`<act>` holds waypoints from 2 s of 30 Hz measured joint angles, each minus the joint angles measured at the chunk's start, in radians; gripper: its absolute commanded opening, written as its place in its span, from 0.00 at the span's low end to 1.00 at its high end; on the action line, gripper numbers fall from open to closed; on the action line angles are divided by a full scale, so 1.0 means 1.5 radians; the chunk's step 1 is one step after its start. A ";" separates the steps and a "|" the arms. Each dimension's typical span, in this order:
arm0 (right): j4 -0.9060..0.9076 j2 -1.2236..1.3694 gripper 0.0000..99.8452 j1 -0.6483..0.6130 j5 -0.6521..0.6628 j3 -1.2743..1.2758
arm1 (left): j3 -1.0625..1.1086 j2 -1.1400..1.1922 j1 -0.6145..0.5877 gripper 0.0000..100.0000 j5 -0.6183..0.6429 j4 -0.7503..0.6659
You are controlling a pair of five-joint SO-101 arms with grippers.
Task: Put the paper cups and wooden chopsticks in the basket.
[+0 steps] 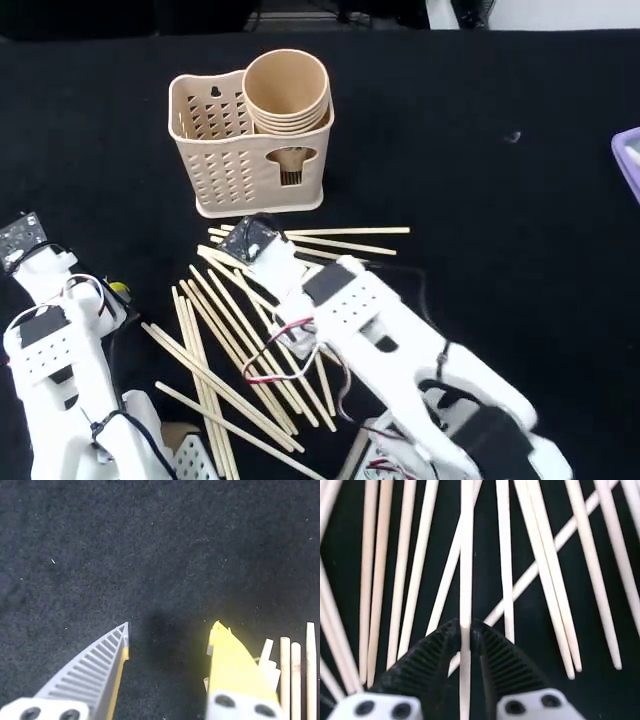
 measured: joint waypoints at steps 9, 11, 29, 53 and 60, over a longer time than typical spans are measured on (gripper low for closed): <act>0.027 -0.101 0.14 0.056 0.096 0.056 | 0.000 0.000 0.000 0.26 -0.001 0.000; 0.018 -0.103 0.18 0.085 0.101 0.065 | 0.000 0.000 0.000 0.26 -0.001 0.000; -0.153 -0.094 0.20 -0.027 0.036 0.099 | 0.000 0.000 0.000 0.26 -0.001 0.000; -0.195 0.141 0.01 -0.029 0.061 0.009 | 0.000 0.000 0.000 0.26 -0.001 0.000; -0.154 0.082 0.01 -0.030 0.060 0.012 | 0.000 -0.001 0.000 0.26 -0.001 0.000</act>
